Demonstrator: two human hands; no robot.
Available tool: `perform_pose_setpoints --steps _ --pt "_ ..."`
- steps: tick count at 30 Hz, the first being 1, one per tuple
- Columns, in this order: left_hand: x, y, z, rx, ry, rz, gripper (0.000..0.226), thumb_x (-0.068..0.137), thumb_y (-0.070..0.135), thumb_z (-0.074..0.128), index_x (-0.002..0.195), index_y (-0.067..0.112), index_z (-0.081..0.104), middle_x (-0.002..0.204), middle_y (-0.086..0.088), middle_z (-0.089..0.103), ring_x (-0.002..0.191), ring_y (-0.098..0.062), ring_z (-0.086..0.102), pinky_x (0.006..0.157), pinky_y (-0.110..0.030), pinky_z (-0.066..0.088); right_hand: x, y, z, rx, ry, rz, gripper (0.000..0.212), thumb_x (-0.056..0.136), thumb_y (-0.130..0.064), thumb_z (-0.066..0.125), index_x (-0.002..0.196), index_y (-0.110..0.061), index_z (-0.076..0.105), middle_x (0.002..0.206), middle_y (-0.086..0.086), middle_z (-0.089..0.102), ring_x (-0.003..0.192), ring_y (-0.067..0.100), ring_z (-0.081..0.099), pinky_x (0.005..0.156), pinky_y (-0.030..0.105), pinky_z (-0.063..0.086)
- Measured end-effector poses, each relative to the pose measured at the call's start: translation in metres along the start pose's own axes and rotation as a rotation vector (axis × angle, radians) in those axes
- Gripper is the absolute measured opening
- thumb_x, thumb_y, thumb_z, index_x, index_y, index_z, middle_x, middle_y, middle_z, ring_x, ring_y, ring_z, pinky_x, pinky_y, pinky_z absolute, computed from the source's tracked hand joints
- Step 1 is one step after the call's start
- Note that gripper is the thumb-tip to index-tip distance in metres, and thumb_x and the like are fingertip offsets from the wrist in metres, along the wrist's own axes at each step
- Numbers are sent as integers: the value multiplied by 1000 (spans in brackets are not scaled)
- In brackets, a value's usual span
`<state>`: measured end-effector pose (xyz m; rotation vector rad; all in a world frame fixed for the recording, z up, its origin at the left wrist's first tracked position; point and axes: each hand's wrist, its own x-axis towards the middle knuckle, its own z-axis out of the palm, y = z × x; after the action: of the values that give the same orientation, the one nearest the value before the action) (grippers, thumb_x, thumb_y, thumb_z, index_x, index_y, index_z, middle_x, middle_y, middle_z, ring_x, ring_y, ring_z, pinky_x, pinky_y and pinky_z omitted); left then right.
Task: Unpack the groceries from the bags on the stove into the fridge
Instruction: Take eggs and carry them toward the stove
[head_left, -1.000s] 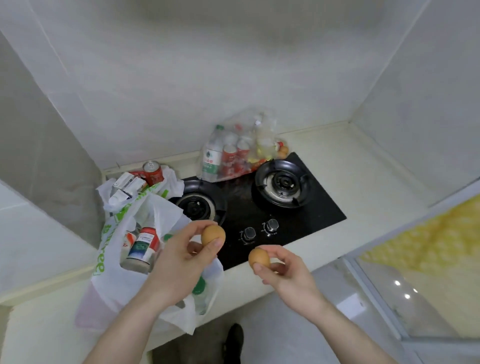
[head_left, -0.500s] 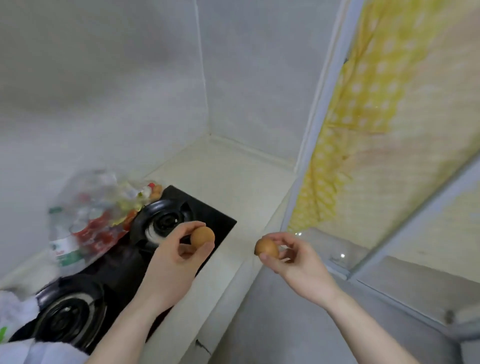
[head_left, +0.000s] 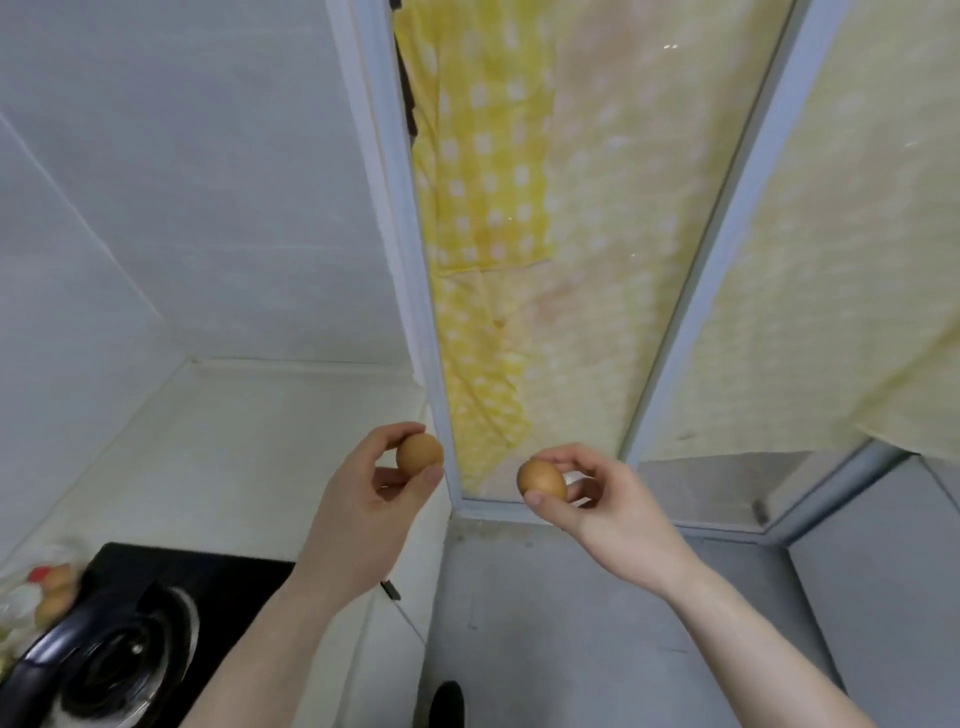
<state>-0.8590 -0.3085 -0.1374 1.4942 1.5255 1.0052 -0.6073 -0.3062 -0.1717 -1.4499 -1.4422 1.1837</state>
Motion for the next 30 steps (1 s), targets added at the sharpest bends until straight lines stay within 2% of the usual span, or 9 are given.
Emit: perform_pose_setpoints --steps 3,8,10,13,18,22,26,30 --pt "48 4 16 -1 -82 26 31 93 26 74 117 42 63 101 22 71 85 -9 68 73 -15 50 24 -1 -17 16 86 11 29 83 -31 86 107 -36 72 104 -18 72 74 8 64 69 18 50" --pt "132 10 37 -24 -219 47 30 92 28 74 115 44 64 82 -5 74 67 -12 63 59 -10 44 73 -6 -34 26 216 52 26 84 -27 85 105 -34 73 103 -17 72 72 5 65 68 17 50" --pt "166 14 45 -27 -281 61 30 92 31 74 114 47 62 78 -4 74 65 -11 62 59 -12 43 90 -10 -41 20 278 71 25 84 -28 85 104 -34 73 104 -18 71 73 7 66 68 18 51" --pt "211 19 63 -42 -358 85 32 92 32 75 114 51 61 77 -2 75 69 -10 66 68 -22 45 107 -14 -55 -3 368 95 25 84 -28 84 105 -35 73 103 -20 69 78 14 68 70 20 52" --pt "262 39 108 -26 -549 126 31 92 32 75 115 49 60 83 -1 77 80 -14 72 67 -14 48 121 -7 -88 -8 530 145 26 85 -33 84 109 -36 72 104 -18 69 79 11 69 70 23 51" --pt "284 60 150 -49 -683 158 31 93 32 74 116 48 61 86 -4 77 83 -23 71 70 -20 51 118 -1 -118 1 655 174 26 85 -34 84 108 -38 72 106 -19 71 86 11 70 77 26 56" --pt "300 87 202 -41 -746 227 31 93 29 75 114 47 62 82 -4 76 76 -23 68 63 -14 47 114 10 -156 18 739 184 27 84 -34 85 108 -36 72 106 -15 73 88 11 70 80 27 57" --pt "303 121 256 -59 -816 302 30 93 23 74 115 40 63 71 2 74 65 -15 65 60 -10 44 106 22 -201 18 819 177 28 83 -36 86 108 -34 73 102 -16 72 85 12 68 77 24 56"
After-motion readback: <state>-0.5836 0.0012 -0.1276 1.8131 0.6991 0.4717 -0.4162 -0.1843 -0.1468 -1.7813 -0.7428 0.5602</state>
